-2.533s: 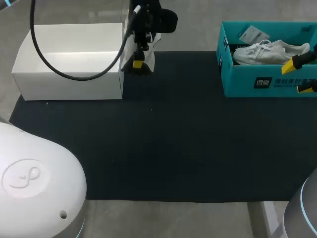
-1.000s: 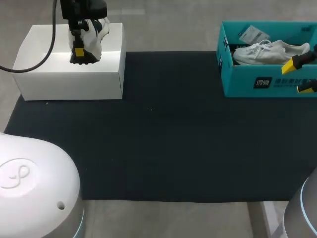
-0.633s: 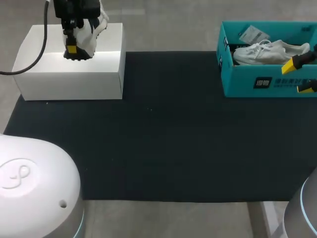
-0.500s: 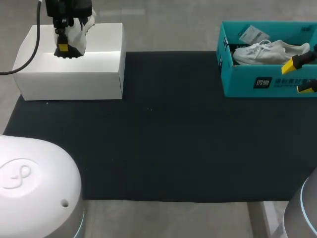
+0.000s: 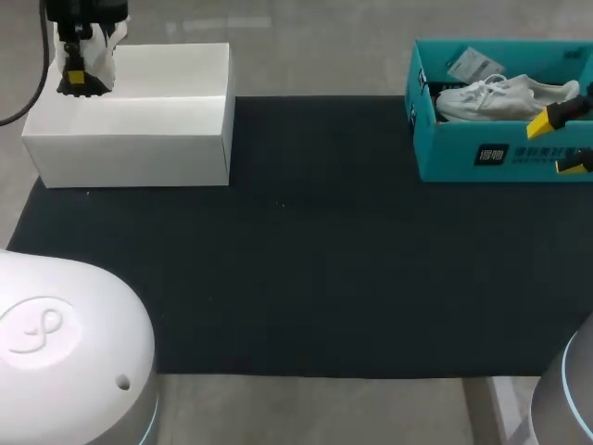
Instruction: Take the shoe out of the shoebox, open the shoe tongue, remove and reinsert the insole, then place the shoe into the shoebox
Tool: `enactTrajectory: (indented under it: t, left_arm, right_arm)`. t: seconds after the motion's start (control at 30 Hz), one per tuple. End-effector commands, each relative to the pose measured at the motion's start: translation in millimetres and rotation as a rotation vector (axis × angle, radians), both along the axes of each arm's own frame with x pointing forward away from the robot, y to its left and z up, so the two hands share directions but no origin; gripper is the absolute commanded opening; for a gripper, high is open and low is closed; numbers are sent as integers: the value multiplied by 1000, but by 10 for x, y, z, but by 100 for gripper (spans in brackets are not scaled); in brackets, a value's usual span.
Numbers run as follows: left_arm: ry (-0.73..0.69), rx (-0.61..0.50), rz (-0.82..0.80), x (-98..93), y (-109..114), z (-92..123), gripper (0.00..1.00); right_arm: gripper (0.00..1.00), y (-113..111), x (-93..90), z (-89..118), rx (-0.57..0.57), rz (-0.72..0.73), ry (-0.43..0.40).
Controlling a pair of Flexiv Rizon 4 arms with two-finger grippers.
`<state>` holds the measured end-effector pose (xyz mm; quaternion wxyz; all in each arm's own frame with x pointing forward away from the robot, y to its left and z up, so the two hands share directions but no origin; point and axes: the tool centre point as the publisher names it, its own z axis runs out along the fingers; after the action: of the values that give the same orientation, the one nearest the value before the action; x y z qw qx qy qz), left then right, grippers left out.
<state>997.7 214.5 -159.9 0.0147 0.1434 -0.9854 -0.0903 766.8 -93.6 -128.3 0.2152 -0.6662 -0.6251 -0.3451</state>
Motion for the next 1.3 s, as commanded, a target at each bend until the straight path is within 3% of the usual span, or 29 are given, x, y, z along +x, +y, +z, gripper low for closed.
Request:
enactTrajectory:
  t: [0.03,0.33,0.63,1.27,1.3]
  left_arm:
    - [4,-13,-47,69,173,-11,0]
    - [-18,45,-12,257,456,-104,0]
    - [19,-25,44,349,659,-211,0]
    - [30,-29,59,350,664,-213,0]
    - [8,-71,-27,352,658,-201,0]
  right_arm:
    - [100,8,-3,-3,-3,-2,1]
    - [100,8,-3,-3,-3,-2,1]
    - [100,8,-3,-3,-3,-2,1]
    - [100,8,-3,-3,-3,-2,1]
    - [100,8,-3,-3,-3,-2,1]
